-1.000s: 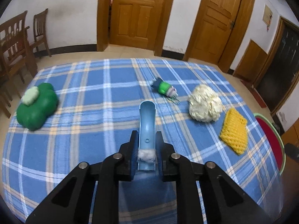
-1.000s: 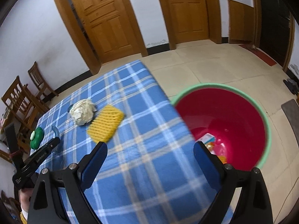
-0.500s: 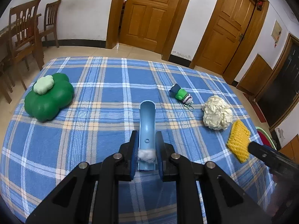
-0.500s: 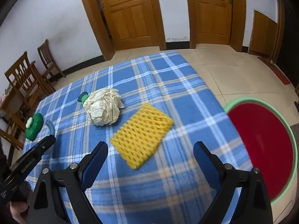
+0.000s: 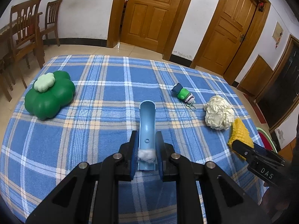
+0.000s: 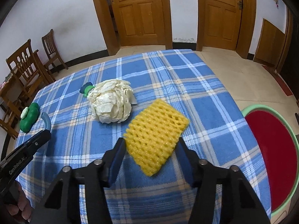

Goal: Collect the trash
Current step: 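Grasp the yellow foam net with the right tool while the left tool holds the blue toy, then carry the blue toy with the left tool while the right tool carries the yellow net over the basin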

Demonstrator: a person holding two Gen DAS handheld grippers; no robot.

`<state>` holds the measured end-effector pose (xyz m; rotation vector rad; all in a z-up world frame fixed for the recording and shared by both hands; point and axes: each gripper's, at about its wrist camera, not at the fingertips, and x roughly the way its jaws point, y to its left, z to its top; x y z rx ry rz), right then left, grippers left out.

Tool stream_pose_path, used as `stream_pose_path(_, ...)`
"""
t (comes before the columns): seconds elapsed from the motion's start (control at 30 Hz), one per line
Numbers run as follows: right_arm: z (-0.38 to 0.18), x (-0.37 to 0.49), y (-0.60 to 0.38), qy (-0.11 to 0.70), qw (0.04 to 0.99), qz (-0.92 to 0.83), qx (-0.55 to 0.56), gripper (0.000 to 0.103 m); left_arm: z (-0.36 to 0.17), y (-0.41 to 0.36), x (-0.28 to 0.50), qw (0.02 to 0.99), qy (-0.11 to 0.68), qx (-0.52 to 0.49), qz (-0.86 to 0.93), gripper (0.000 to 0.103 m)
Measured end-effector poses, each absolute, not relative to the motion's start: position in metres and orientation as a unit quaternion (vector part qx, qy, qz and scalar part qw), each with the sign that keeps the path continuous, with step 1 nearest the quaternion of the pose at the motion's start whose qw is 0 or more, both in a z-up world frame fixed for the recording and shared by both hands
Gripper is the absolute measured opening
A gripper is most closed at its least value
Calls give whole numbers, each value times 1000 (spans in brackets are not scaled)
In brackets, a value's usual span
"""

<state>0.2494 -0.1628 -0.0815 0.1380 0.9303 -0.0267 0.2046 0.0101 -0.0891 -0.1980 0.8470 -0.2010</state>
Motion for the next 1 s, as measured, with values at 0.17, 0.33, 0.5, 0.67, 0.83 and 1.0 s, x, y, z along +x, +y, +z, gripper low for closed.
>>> stream_pose_path(0.17, -81, 248, -163, 447, 891, -3, 75, 31, -88, 9, 204, 903, 407, -94, -99, 17)
stream_pose_path(0.33, -79, 240, -166, 442, 894, -2, 78, 17, -88, 8, 203, 904, 406, -96, -100, 18)
stream_pose_path(0.5, -72, 225, -174, 434, 897, -2, 86, 17, -87, 7, 202, 905, 403, -96, -103, 18)
stream_pose_path(0.67, -62, 205, -187, 426, 900, -5, 94, 17, -83, 0, 200, 905, 398, -93, -116, 18)
stream_pose_path(0.83, -52, 185, -202, 416, 904, -14, 101, 17, -77, -9, 196, 907, 393, -86, -126, 18)
stream_pose_path(1.0, -42, 166, -222, 403, 908, -26, 113, 17, -65, -20, 187, 908, 388, -80, -134, 17)
